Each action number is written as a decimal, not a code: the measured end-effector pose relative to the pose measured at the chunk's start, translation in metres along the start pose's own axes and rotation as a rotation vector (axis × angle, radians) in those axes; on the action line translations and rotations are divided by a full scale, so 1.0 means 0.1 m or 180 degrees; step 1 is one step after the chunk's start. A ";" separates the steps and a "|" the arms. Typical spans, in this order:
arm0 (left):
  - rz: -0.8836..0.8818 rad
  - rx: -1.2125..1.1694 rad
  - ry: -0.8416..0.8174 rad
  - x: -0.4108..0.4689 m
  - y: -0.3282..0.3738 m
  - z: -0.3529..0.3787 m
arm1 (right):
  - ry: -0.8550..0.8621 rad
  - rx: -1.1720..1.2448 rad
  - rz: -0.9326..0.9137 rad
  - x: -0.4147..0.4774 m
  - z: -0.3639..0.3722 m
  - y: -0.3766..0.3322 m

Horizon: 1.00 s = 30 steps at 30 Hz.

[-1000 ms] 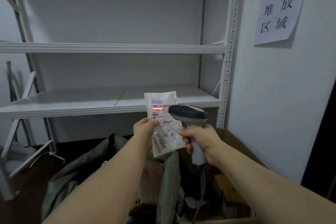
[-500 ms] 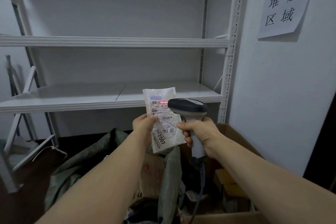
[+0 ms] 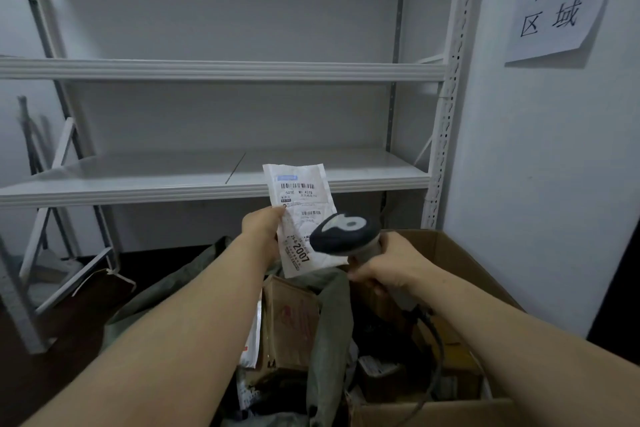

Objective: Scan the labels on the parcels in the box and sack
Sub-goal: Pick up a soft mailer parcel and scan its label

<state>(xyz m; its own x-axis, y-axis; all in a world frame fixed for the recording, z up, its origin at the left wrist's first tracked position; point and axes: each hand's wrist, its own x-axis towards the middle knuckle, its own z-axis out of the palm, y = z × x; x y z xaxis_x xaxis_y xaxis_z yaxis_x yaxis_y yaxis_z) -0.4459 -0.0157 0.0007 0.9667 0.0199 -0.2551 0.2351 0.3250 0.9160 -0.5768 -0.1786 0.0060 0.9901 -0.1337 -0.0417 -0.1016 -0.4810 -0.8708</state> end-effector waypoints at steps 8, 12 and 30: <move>-0.0318 0.0945 -0.0191 0.10 0.09 -0.23 | -0.0234 -0.1834 -0.0587 0.13 0.13 0.13; -0.0322 0.1333 -0.0304 0.12 0.10 -0.30 | -0.0377 -0.2112 -0.0721 0.13 0.18 0.09; -0.0288 0.1880 -0.0349 0.26 -0.01 -0.36 | -0.0475 -0.2225 -0.1028 0.15 0.21 0.08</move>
<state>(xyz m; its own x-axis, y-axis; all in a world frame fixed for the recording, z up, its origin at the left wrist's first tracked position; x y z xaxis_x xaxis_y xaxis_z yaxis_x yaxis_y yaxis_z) -0.4248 0.0188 -0.0180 0.9377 -0.0909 -0.3353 0.3027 -0.2595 0.9171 -0.5604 -0.1664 -0.0114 0.9784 0.1997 0.0526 0.2056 -0.9167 -0.3425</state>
